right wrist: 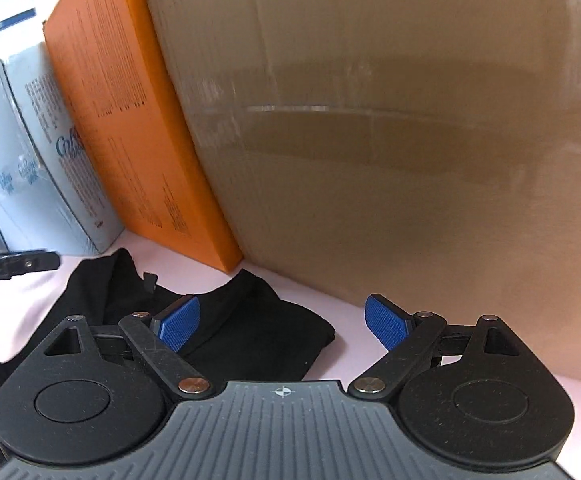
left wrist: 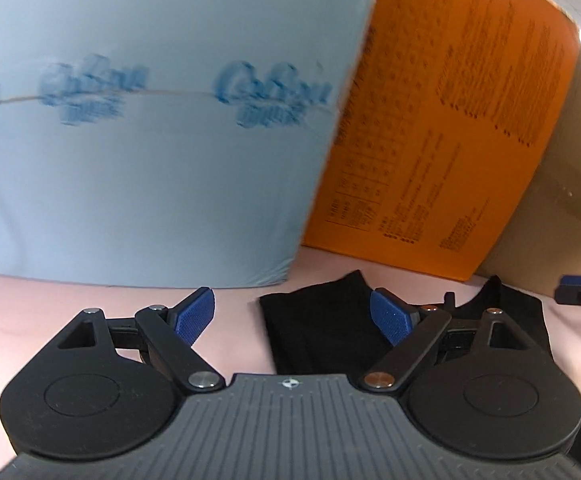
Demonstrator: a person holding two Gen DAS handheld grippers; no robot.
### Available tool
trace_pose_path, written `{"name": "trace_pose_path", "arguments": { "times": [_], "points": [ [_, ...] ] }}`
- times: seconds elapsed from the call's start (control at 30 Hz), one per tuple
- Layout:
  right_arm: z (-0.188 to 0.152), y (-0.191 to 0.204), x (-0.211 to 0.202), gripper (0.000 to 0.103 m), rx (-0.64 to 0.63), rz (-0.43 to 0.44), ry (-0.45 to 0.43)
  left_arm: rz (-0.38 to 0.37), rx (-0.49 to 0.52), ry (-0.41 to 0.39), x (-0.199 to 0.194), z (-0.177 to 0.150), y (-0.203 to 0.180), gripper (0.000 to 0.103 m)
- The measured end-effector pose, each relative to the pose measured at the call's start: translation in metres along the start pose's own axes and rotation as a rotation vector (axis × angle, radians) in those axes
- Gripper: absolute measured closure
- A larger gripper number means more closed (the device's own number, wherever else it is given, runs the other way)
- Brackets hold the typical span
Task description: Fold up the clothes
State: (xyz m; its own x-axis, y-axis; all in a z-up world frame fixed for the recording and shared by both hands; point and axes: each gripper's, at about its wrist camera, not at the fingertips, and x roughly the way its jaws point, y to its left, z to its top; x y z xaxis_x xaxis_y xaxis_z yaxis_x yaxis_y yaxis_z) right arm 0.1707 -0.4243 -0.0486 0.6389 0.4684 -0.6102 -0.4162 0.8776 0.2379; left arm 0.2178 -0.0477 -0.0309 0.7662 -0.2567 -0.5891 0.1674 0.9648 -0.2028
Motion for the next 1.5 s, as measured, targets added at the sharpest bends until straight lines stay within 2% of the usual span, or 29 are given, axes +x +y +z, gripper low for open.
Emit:
{"name": "trace_pose_path", "arguments": {
  "times": [0.2, 0.33, 0.43, 0.6, 0.67, 0.7, 0.73, 0.77, 0.8, 0.83, 0.87, 1.0, 1.17, 1.37, 1.5],
  "points": [
    [0.002, -0.011, 0.02, 0.017, -0.022, 0.056, 0.046, -0.031, 0.136, 0.036, 0.025, -0.004, -0.012, 0.02],
    [0.005, -0.014, 0.034, 0.031, -0.046, 0.104, 0.095, -0.034, 0.218, 0.059, 0.033, -0.004, -0.016, 0.02],
    [0.006, -0.014, 0.042, 0.038, -0.062, 0.14, 0.122, -0.043, 0.225, 0.076, 0.039, -0.005, -0.015, 0.02],
    [0.005, -0.009, 0.046, 0.037, -0.089, 0.183, 0.121, -0.035, 0.212, 0.08, 0.048, -0.004, -0.014, 0.019],
    [0.005, -0.008, 0.046, 0.037, -0.098, 0.18, 0.123, -0.038, 0.214, 0.078, 0.051, -0.006, -0.016, 0.014],
    [0.005, -0.007, 0.046, 0.047, -0.102, 0.176, 0.125, -0.035, 0.222, 0.075, 0.051, -0.007, -0.018, 0.014],
    [0.006, -0.006, 0.046, 0.075, -0.11, 0.169, 0.129, -0.028, 0.236, 0.071, 0.052, -0.009, -0.02, 0.016],
    [0.007, -0.004, 0.046, 0.093, -0.128, 0.156, 0.14, -0.02, 0.248, 0.061, 0.051, -0.011, -0.021, 0.032],
    [0.008, -0.002, 0.046, 0.099, -0.145, 0.146, 0.148, -0.009, 0.244, 0.055, 0.05, -0.01, -0.02, 0.048],
    [0.008, 0.0, 0.044, 0.099, -0.158, 0.141, 0.15, -0.009, 0.23, 0.053, 0.048, -0.008, -0.017, 0.063],
    [0.009, 0.001, 0.042, 0.099, -0.16, 0.138, 0.148, -0.014, 0.213, 0.051, 0.046, -0.006, -0.014, 0.097],
    [0.013, 0.003, 0.026, 0.099, -0.146, 0.139, 0.123, -0.032, 0.228, 0.049, 0.036, -0.004, -0.014, 0.096],
    [0.018, 0.016, -0.012, 0.099, -0.158, 0.168, 0.081, -0.08, 0.218, -0.019, 0.003, 0.004, -0.018, 0.096],
    [0.004, 0.045, -0.092, 0.099, -0.155, 0.248, 0.024, -0.203, 0.302, -0.112, -0.078, 0.0, -0.029, 0.096],
    [-0.025, 0.071, -0.151, 0.099, -0.156, 0.307, 0.01, -0.266, 0.398, -0.147, -0.147, -0.027, -0.035, 0.096]
  ]
}}
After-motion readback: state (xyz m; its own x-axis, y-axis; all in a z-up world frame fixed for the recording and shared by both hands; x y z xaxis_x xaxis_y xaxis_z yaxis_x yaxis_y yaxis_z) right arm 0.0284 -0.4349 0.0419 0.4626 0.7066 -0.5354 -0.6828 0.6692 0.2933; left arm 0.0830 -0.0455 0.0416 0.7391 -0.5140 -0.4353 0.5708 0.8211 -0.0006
